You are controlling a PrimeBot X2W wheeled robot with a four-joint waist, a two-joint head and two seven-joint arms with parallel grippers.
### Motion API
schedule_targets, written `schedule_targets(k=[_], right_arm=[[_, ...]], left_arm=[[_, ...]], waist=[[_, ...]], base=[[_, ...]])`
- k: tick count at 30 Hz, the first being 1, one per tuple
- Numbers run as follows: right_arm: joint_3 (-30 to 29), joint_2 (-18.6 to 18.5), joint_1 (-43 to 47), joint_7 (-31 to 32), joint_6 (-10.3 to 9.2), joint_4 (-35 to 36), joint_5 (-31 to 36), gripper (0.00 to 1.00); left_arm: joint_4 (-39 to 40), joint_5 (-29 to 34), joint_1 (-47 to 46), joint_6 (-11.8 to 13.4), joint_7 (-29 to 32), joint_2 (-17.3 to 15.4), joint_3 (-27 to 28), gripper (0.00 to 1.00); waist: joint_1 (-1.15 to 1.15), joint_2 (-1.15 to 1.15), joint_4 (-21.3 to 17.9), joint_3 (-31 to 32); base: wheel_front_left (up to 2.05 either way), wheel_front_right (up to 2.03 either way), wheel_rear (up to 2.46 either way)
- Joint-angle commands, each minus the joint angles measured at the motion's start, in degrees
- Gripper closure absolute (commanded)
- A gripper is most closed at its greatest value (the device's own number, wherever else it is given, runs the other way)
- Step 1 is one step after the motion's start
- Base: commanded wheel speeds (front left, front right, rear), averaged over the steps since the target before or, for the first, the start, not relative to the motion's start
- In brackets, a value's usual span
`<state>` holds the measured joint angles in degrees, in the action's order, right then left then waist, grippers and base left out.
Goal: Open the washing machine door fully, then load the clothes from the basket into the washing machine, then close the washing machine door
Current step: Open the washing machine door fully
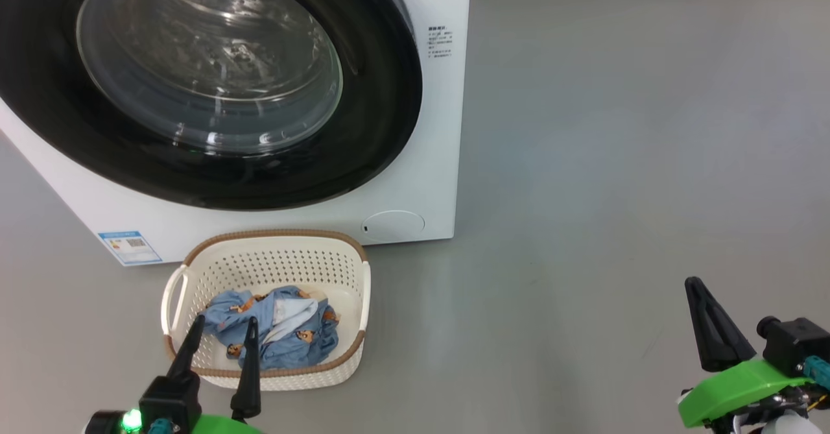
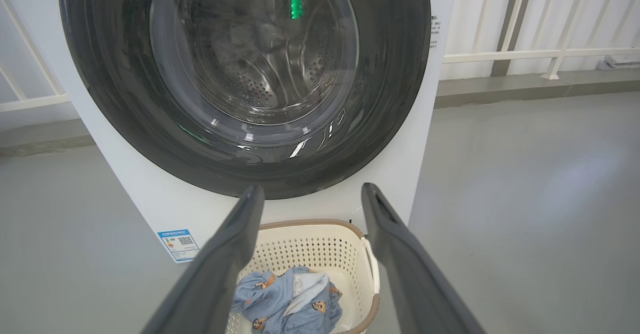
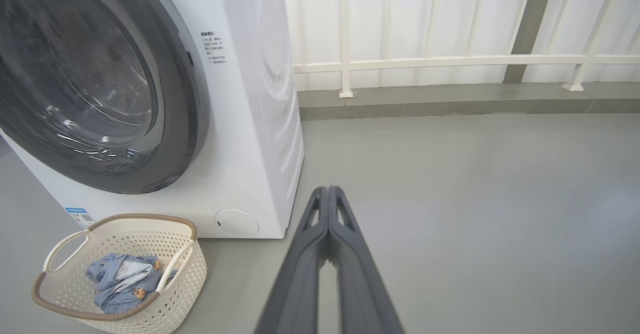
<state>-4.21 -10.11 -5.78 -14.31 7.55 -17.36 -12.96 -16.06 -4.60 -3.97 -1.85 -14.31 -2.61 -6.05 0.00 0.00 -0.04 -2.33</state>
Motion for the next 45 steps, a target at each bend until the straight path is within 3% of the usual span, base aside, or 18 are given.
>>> schedule_targets(k=[1,7,16,20,29,36,45], right_arm=[[1.8,-1.23,-2.6,-0.69,-0.06,0.76,-1.05,1.0],[2.53,-1.87,-5.92,-0.69,-0.06,-1.44,-7.36,1.0],[4.81,-4.68,-16.68,4.86,-0.06,-7.53,-30.87,1.0],[5.54,-5.63,-23.69,10.3,-0.06,-10.41,-43.46,1.0],[4.05,-5.49,-36.32,23.92,-0.06,-14.16,-63.54,1.0],[2.48,-3.88,-46.41,33.46,-0.06,-17.23,-73.47,1.0],[4.32,-1.59,-59.17,43.4,-0.06,-22.82,-78.19,1.0]], left_arm=[[2.28,0.82,-2.69,-0.03,-0.69,-0.45,1.46,0.0],[3.03,0.88,-3.69,0.25,-0.69,-0.39,0.8,0.0],[3.97,0.61,-7.01,0.66,-0.69,-0.31,-1.42,0.0],[4.76,-0.27,-9.23,1.53,-0.69,-0.29,-3.19,0.0],[6.13,-1.87,-12.42,3.87,-0.69,-0.28,-6.34,0.0],[6.48,-2.93,-14.48,5.05,-0.69,-0.27,-8.56,0.0],[7.29,-4.34,-16.99,6.05,-0.69,-0.27,-11.78,0.0]], waist=[[0.0,0.0,0.41,-0.93],[0.0,0.0,1.06,-2.77],[0.0,0.0,3.08,-7.92],[0.0,0.0,4.33,-11.24],[0.0,0.0,6.73,-16.93],[0.0,0.0,8.66,-20.43],[0.0,0.0,11.21,-24.27]], base=[[0.0,0.0,0.0],[0.0,0.0,0.0],[0.0,0.0,0.0],[0.0,0.0,0.0],[0.0,0.0,0.0],[0.0,0.0,0.0],[0.0,0.0,0.0]])
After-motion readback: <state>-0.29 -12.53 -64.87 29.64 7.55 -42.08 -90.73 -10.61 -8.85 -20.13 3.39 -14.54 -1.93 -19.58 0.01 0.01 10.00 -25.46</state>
